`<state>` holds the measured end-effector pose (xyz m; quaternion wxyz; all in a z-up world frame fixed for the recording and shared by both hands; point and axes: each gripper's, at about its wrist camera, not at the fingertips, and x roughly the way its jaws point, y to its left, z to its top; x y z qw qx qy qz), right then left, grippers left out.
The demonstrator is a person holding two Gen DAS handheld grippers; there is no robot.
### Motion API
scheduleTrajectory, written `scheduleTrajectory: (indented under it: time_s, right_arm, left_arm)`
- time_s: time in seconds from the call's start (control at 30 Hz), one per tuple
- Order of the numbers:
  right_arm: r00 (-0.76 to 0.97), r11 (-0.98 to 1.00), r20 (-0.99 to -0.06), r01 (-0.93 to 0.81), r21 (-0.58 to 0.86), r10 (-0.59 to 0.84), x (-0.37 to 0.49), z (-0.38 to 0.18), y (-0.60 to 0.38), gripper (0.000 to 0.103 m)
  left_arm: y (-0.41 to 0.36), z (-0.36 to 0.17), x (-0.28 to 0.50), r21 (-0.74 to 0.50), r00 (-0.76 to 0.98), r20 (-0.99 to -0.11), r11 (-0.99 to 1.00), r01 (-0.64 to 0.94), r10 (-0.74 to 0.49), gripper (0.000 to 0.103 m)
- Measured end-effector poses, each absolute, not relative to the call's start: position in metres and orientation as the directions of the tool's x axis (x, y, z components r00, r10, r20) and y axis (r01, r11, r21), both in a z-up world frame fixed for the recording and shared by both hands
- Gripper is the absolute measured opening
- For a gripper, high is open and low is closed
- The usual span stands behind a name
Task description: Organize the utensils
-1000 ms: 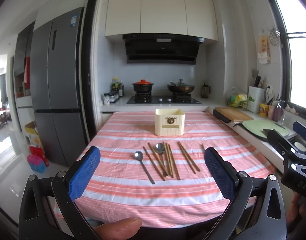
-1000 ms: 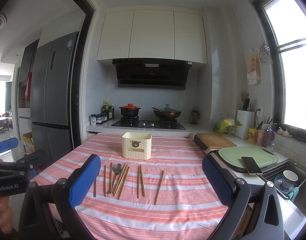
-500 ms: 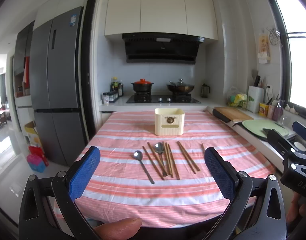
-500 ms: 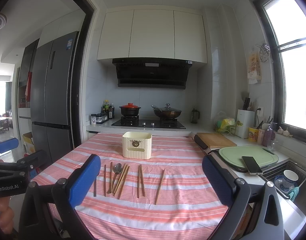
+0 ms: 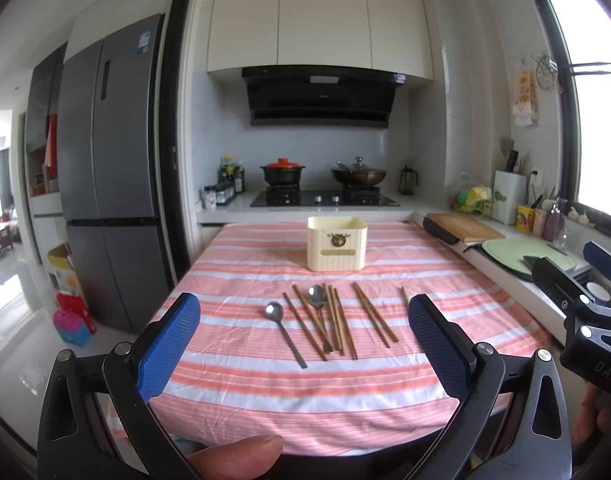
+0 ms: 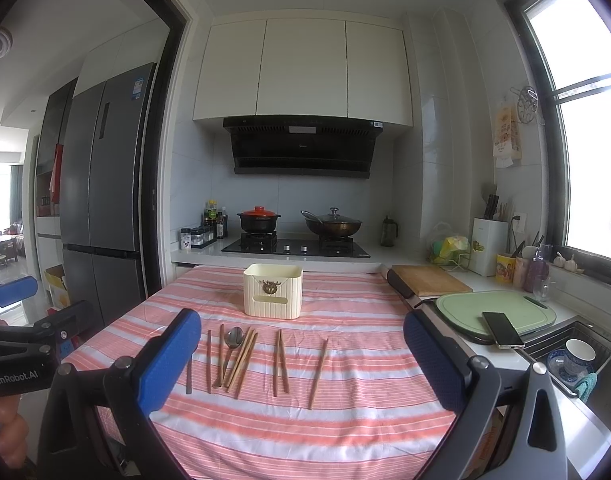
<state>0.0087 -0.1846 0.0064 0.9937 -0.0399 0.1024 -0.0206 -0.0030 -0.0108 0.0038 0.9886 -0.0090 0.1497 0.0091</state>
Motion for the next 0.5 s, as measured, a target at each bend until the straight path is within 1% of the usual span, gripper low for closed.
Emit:
scheduleTrajectory:
  time_s: [0.5]
  right_arm:
    - [0.978, 0.996, -0.201, 0.033, -0.084, -0.049, 0.0074, 0.0053, -0.1866, 0.103]
  left_arm:
    - [-0.0139, 0.0059, -0.0021, -0.012, 0.956, -0.294, 1.000, -0.017, 0.013, 0.103]
